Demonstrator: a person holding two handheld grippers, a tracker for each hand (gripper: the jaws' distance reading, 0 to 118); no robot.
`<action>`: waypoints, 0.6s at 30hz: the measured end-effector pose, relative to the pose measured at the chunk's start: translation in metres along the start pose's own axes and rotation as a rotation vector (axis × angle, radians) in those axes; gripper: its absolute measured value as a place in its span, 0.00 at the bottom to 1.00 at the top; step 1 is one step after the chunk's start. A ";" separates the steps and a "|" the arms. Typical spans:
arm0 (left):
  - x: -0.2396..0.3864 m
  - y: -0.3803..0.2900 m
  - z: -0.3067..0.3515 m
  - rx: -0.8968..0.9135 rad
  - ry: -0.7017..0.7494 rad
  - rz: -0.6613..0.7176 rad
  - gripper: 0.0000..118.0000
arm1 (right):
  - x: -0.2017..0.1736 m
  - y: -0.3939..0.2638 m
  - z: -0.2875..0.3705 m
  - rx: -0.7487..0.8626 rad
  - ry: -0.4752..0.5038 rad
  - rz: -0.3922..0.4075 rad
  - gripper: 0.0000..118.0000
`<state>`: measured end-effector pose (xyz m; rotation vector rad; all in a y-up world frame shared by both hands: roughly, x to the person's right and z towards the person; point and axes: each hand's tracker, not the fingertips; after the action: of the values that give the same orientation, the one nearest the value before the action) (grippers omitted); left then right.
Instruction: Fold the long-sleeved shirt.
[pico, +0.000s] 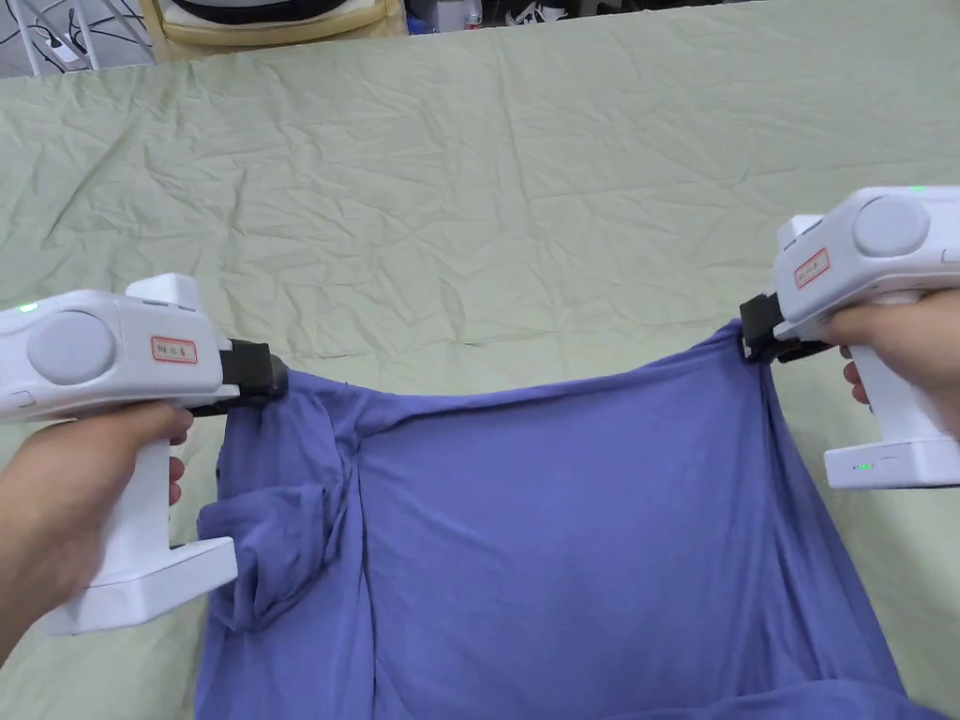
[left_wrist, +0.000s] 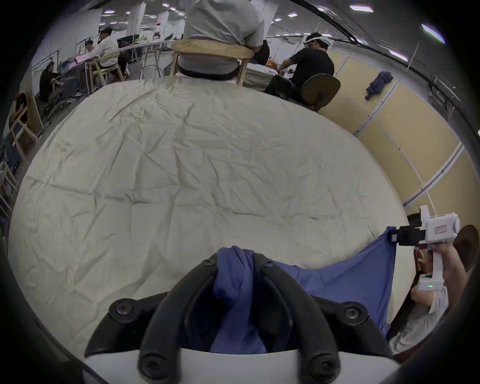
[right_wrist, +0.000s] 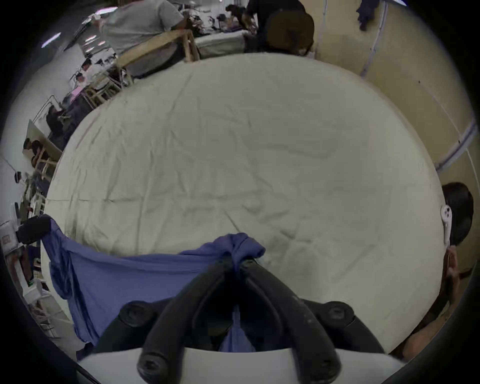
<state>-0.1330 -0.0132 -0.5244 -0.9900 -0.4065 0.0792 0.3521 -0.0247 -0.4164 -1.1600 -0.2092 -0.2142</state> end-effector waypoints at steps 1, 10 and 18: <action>-0.001 0.003 0.004 0.007 0.000 0.000 0.15 | -0.001 0.004 0.005 0.024 -0.003 0.017 0.05; 0.003 -0.056 0.085 0.207 -0.008 -0.201 0.15 | -0.018 -0.076 0.094 0.363 0.025 0.326 0.05; 0.004 -0.163 0.127 0.033 -0.030 -0.246 0.15 | 0.008 -0.209 0.089 0.198 0.059 0.343 0.05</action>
<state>-0.1952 -0.0014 -0.3274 -0.9009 -0.5498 -0.1212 0.2983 -0.0230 -0.1955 -0.9734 0.0224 0.0742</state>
